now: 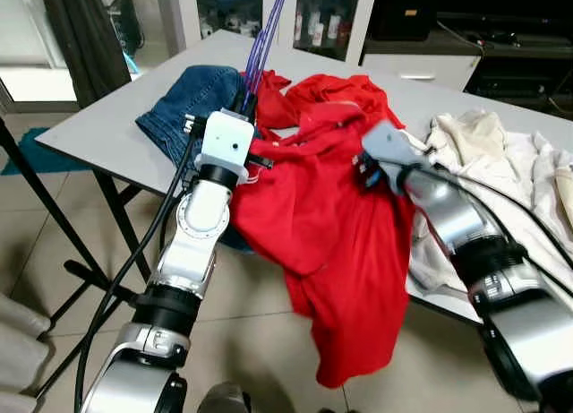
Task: Hang hanger
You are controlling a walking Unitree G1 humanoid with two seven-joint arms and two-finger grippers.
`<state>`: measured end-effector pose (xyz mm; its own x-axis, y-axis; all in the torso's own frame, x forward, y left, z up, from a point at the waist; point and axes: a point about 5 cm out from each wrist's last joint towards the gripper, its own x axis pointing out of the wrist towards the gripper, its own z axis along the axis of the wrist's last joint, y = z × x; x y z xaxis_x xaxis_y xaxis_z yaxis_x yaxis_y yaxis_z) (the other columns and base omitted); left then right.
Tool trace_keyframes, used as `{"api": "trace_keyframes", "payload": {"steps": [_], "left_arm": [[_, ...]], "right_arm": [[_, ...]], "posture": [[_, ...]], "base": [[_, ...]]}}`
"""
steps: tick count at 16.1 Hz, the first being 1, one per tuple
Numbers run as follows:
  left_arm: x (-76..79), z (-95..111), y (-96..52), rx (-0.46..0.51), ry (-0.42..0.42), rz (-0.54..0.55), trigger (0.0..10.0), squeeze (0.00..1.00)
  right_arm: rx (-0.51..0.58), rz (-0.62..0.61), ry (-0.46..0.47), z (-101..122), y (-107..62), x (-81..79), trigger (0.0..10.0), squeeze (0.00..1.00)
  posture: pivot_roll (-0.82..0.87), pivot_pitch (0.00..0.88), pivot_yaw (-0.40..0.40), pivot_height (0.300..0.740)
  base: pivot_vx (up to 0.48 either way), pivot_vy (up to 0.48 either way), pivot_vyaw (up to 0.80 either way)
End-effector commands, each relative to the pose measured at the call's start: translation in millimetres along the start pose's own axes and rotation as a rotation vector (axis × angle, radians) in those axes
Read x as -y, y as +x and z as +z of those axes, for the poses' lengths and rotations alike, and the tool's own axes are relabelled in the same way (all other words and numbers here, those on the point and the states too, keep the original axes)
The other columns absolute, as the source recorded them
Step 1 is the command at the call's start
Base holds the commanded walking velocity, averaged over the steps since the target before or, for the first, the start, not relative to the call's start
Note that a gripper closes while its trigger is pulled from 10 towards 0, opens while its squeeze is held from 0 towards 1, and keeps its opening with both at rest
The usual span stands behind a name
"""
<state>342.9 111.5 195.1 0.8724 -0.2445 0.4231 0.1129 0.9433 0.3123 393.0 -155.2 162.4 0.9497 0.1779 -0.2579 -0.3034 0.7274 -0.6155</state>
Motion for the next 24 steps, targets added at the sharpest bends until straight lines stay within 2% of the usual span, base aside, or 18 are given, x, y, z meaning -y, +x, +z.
{"api": "trace_keyframes", "payload": {"steps": [1,5,7,9,10,11,12,13,14,15,18,19,21,24], "left_arm": [[0.9,7.6,6.1,0.034,0.007,-0.001,10.0,0.00],[1.1,8.1,7.3,0.035,0.008,0.001,10.0,0.00],[0.4,8.3,7.5,0.036,0.010,0.004,10.0,0.00],[-0.1,8.0,6.9,0.036,0.011,0.007,10.0,0.00],[0.0,7.4,5.9,0.034,0.011,0.009,10.0,0.00],[0.6,7.0,5.0,0.032,0.011,0.010,10.0,0.00],[1.3,7.0,3.7,0.030,0.008,0.010,10.0,0.00],[1.2,6.9,3.4,0.029,0.007,0.010,10.0,0.00],[1.2,6.1,2.6,0.025,0.006,0.008,10.0,0.00],[1.2,5.2,2.1,0.020,0.006,0.004,10.0,0.00],[1.6,2.7,1.5,0.010,0.013,-0.007,10.0,0.00],[2.9,1.8,2.1,0.005,0.014,-0.014,10.0,0.00],[8.8,0.3,3.5,-0.004,0.050,-0.062,10.0,0.00],[20.0,-11.5,-1.6,-0.058,0.145,-0.188,10.0,0.00]], "right_arm": [[0.042,-0.093,0.005,11.5,0.0,21.2,0.0,0.00],[0.196,-0.297,-0.027,70.4,3.6,65.1,0.0,0.00],[0.259,-0.356,-0.044,93.4,2.2,74.6,0.0,0.00],[0.256,-0.318,-0.070,98.3,5.8,65.8,0.0,0.00],[0.206,-0.219,-0.095,89.7,12.7,44.1,0.0,0.00],[0.155,-0.096,-0.100,78.1,17.8,21.2,3.5,0.00],[0.124,0.024,-0.088,62.7,20.7,-6.7,10.0,0.00],[0.122,0.042,-0.083,59.3,20.8,-11.7,10.0,0.00],[0.124,0.041,-0.069,53.0,20.2,-14.3,10.0,0.16],[0.125,0.029,-0.064,47.3,19.3,-12.7,10.0,1.00],[0.123,0.001,-0.078,35.2,16.2,-3.0,10.0,1.00],[0.123,-0.017,-0.094,28.6,13.8,4.5,10.0,0.00],[0.152,-0.080,-0.108,22.8,7.8,24.9,10.0,0.00],[0.209,-0.189,-0.275,24.1,-2.6,53.8,10.0,0.00]], "posture": [[0.24,0.000,-0.042,0.740],[0.25,0.000,-0.045,0.740],[0.26,0.000,-0.046,0.740],[0.26,0.000,-0.049,0.740],[0.26,0.000,-0.049,0.740],[0.26,0.000,-0.053,0.740],[0.27,0.000,-0.056,0.740],[0.27,0.000,-0.054,0.740],[0.27,0.000,-0.051,0.740],[0.27,0.001,-0.047,0.740],[0.25,0.002,-0.041,0.740],[0.24,0.003,-0.038,0.740],[0.24,0.002,-0.036,0.740],[0.23,0.001,-0.037,0.740]], "base": [[0.000,0.000,0.00],[0.000,0.000,0.00],[0.000,0.000,0.00],[0.000,0.000,0.00],[0.000,0.000,0.00],[0.000,0.000,0.00],[0.000,0.000,0.00],[0.000,0.000,0.00],[0.000,0.000,0.00],[0.000,0.000,0.00],[0.000,0.000,0.00],[0.000,0.000,0.00],[0.000,0.000,0.00],[0.000,0.000,0.00]]}}
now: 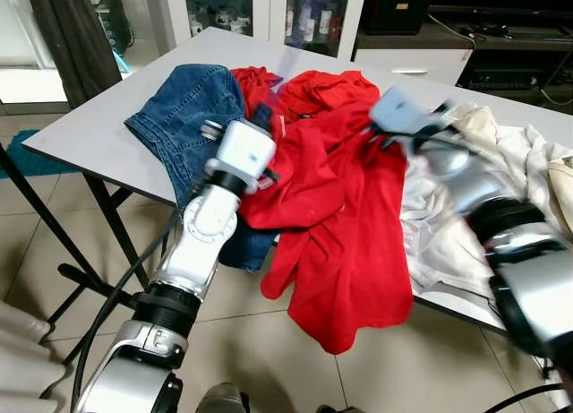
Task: Hang hanger
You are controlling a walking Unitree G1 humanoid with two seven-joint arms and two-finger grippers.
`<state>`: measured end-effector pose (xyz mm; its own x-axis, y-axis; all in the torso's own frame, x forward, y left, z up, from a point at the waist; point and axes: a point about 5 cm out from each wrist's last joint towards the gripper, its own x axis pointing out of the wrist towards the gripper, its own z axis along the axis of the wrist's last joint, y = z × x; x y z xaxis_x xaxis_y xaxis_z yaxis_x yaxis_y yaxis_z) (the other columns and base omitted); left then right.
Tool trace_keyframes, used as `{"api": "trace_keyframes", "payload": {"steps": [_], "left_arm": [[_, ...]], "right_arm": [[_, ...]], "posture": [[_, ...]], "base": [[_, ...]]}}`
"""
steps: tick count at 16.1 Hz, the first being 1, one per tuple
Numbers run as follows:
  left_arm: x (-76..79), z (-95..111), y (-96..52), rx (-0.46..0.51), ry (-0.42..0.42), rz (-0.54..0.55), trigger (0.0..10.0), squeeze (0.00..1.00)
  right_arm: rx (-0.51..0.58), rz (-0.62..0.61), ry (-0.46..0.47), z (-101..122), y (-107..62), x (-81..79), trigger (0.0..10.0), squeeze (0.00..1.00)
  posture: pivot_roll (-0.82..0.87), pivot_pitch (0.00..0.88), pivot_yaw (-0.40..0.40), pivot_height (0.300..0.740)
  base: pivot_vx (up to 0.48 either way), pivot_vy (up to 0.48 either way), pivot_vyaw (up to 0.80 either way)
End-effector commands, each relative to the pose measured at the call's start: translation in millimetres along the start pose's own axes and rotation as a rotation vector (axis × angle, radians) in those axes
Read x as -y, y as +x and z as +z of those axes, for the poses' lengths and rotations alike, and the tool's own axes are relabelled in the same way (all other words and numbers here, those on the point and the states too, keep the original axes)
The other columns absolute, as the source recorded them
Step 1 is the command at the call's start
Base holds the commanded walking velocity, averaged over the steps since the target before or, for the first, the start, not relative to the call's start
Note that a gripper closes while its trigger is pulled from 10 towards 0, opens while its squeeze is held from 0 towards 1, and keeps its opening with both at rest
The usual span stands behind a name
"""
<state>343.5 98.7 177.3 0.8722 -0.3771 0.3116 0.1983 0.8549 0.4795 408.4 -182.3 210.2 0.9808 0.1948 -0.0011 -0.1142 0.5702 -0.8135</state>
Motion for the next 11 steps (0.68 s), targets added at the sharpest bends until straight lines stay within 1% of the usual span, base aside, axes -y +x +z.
{"api": "trace_keyframes", "payload": {"steps": [1,2,3,4,6,7,8,9,10,11], "left_arm": [[2.7,-1.8,1.7,-0.022,0.038,-0.034,10.0,0.00],[1.9,-4.2,1.4,-0.036,0.057,-0.037,10.0,0.00],[1.3,-4.4,1.8,-0.037,0.080,-0.045,10.0,0.00],[1.2,-4.2,2.1,-0.034,0.100,-0.054,10.0,0.00],[0.3,-2.9,3.0,-0.014,0.219,-0.103,10.0,0.00],[0.0,-2.6,3.4,-0.011,0.252,-0.115,10.0,0.00],[1.7,-3.0,3.2,-0.005,0.302,-0.144,10.0,0.00],[4.8,-3.6,2.3,0.004,0.352,-0.180,10.0,0.00],[5.7,-3.8,2.0,0.006,0.365,-0.189,10.0,0.00],[6.3,-4.0,2.0,0.011,0.402,-0.207,10.0,0.00]], "right_arm": [[0.033,-0.028,-0.087,3.3,-1.0,7.8,10.0,0.00],[0.052,-0.042,-0.222,1.7,-4.0,13.4,10.0,0.00],[0.065,-0.036,-0.294,1.0,-5.6,13.3,10.0,0.00],[0.072,-0.033,-0.315,0.8,-6.2,13.1,10.0,0.00],[0.102,-0.015,-0.444,-1.1,-9.9,12.4,10.0,0.00],[0.116,-0.009,-0.490,-2.3,-11.7,11.8,10.0,0.16],[0.133,-0.009,-0.517,-1.8,-12.7,12.1,10.0,1.00],[0.161,-0.007,-0.542,0.7,-13.7,12.3,10.0,1.00],[0.171,-0.007,-0.550,1.5,-14.0,12.4,10.0,1.00],[0.197,-0.008,-0.584,4.4,-15.1,13.1,10.0,0.95]], "posture": [[0.23,0.001,-0.037,0.740],[0.23,0.001,-0.037,0.740],[0.23,0.001,-0.037,0.740],[0.23,0.001,-0.037,0.740],[0.23,0.001,-0.037,0.740],[0.23,0.001,-0.037,0.740],[0.23,0.000,-0.034,0.740],[0.23,0.000,-0.034,0.740],[0.23,0.000,-0.034,0.740],[0.23,0.000,-0.032,0.740]], "base": [[0.000,0.000,0.00],[0.000,0.000,0.00],[0.000,0.000,0.00],[0.000,0.000,0.00],[0.000,0.000,0.00],[0.000,0.000,0.00],[0.000,0.000,0.00],[0.000,0.000,0.00],[0.000,0.000,0.00],[0.000,0.000,0.00]]}}
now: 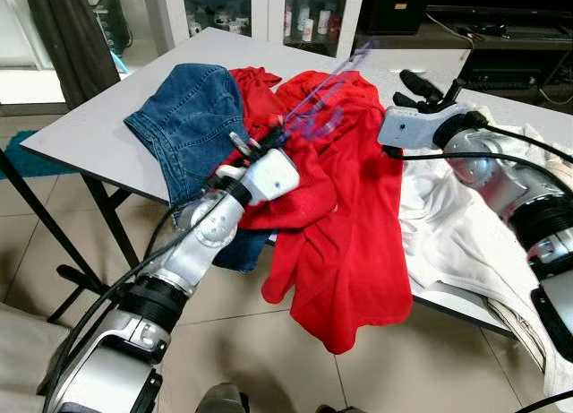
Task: Hang hanger
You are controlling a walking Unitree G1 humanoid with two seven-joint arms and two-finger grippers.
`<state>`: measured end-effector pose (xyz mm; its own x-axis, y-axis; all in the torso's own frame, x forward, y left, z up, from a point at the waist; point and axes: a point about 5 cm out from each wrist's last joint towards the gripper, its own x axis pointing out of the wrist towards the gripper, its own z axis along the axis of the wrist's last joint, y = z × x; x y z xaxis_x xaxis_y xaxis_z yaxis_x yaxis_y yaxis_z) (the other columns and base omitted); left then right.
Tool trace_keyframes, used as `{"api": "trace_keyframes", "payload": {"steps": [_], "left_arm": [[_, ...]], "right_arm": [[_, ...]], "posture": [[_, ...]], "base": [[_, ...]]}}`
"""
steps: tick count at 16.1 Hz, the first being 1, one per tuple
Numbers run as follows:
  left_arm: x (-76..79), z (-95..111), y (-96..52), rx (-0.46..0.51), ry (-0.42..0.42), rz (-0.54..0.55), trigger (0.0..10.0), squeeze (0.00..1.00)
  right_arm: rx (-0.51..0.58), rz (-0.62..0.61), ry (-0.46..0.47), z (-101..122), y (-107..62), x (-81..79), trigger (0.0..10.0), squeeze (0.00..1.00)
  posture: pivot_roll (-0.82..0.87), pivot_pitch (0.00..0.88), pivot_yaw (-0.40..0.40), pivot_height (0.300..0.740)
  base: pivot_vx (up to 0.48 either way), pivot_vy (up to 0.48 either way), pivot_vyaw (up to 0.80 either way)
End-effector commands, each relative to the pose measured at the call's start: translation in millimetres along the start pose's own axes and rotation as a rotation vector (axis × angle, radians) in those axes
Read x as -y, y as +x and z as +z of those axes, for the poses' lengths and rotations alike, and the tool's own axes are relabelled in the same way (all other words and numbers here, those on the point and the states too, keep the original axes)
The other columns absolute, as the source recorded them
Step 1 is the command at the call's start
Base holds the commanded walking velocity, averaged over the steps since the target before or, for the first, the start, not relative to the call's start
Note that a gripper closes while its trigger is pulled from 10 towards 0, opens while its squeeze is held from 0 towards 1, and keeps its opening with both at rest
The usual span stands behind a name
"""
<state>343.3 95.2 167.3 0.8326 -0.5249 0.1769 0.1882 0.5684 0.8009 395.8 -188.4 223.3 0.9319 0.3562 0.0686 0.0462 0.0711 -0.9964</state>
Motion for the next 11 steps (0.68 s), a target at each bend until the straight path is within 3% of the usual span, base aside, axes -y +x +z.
{"api": "trace_keyframes", "payload": {"steps": [1,2,4,7,11], "left_arm": [[-3.5,1.9,4.0,0.013,0.052,-0.015,10.0,0.00],[-3.2,1.6,4.5,0.017,0.089,-0.040,10.0,0.00],[-2.2,0.4,4.8,0.024,0.144,-0.074,10.0,0.00],[-0.4,2.0,6.3,0.043,0.196,-0.096,10.0,0.00],[4.5,7.5,8.0,0.097,0.290,-0.138,10.0,0.00]], "right_arm": [[0.029,-0.001,-0.050,0.9,-2.5,1.3,10.0,0.06],[0.047,-0.005,-0.075,2.1,-3.8,2.0,10.0,0.00],[0.101,0.011,-0.129,8.2,-6.5,-1.8,10.0,0.00],[0.132,0.062,-0.147,13.6,-9.8,-15.6,10.0,0.00],[0.141,0.080,-0.159,18.6,-8.5,-20.4,10.0,0.00]], "posture": [[0.23,0.000,-0.029,0.740],[0.23,0.000,-0.029,0.740],[0.22,0.000,-0.025,0.740],[0.22,0.000,-0.023,0.740],[0.22,0.000,-0.019,0.740]], "base": [[0.000,0.000,0.00],[0.000,0.000,0.00],[0.000,0.000,0.00],[0.000,0.000,0.00],[0.000,0.000,0.00]]}}
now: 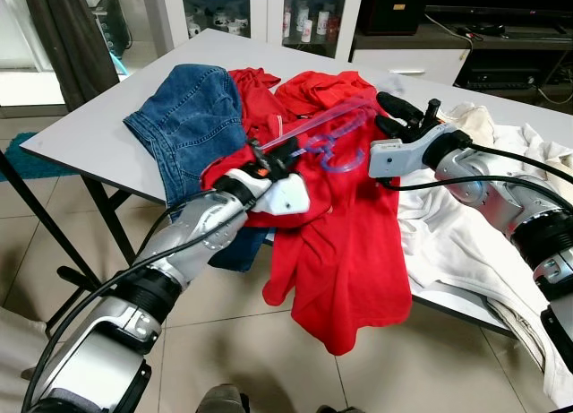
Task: Hang hanger
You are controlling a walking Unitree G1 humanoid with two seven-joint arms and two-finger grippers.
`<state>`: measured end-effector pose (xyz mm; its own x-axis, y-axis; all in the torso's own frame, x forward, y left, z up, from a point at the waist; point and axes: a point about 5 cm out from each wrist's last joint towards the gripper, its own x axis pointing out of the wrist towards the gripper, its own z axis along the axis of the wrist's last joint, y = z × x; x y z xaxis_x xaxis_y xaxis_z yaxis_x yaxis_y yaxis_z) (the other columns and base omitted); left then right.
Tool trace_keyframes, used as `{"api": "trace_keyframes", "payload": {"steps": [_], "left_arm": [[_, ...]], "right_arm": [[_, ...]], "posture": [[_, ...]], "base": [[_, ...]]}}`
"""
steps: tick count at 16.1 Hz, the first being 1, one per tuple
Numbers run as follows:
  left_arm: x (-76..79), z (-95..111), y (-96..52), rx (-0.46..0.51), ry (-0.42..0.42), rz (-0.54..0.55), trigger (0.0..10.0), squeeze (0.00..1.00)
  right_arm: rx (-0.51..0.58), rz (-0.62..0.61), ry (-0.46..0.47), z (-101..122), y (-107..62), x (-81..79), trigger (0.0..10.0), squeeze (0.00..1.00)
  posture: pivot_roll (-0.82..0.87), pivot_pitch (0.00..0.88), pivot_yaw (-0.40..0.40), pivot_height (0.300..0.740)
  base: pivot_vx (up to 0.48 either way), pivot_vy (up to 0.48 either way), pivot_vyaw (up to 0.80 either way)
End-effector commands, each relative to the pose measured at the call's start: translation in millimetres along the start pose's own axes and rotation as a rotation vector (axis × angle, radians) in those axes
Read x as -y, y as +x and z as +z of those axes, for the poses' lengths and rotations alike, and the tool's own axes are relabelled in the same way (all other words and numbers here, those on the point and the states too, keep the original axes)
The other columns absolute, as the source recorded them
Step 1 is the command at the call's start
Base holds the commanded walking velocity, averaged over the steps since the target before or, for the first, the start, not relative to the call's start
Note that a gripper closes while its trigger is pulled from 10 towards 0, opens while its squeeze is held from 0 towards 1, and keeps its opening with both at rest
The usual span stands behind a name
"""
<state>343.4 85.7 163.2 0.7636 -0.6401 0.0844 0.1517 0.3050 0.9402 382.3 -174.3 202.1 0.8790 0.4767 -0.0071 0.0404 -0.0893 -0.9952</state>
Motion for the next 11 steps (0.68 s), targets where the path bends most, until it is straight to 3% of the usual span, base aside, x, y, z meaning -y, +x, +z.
{"api": "trace_keyframes", "payload": {"steps": [1,6,7,8,9,11], "left_arm": [[-5.0,3.3,3.6,0.026,0.041,0.003,10.0,0.00],[-4.8,5.9,5.0,0.047,0.072,0.004,10.0,0.00],[-5.6,6.4,5.4,0.051,0.076,0.009,10.0,0.00],[-6.4,6.7,5.7,0.054,0.079,0.012,10.0,0.00],[-7.0,6.9,6.1,0.055,0.080,0.018,10.0,0.00],[-7.7,7.1,6.4,0.056,0.072,0.026,10.0,0.00]], "right_arm": [[0.008,0.013,-0.018,1.7,1.0,0.7,10.0,0.00],[0.045,0.050,-0.012,11.3,3.7,-5.2,10.0,0.00],[0.050,0.065,-0.006,13.1,3.6,-8.4,8.8,0.00],[0.056,0.076,-0.001,14.6,3.7,-10.4,6.2,0.00],[0.060,0.082,0.005,15.8,3.7,-11.2,0.1,0.00],[0.053,0.106,0.007,14.3,3.1,-13.4,0.0,0.00]], "posture": [[0.22,0.000,-0.020,0.740],[0.22,0.000,-0.022,0.740],[0.22,0.000,-0.022,0.740],[0.22,0.000,-0.023,0.740],[0.22,0.000,-0.024,0.740],[0.22,0.000,-0.025,0.740]], "base": [[0.000,0.000,0.00],[0.000,0.000,0.00],[0.000,0.000,0.00],[0.000,0.000,0.00],[0.000,0.000,0.00],[0.000,0.000,0.00]]}}
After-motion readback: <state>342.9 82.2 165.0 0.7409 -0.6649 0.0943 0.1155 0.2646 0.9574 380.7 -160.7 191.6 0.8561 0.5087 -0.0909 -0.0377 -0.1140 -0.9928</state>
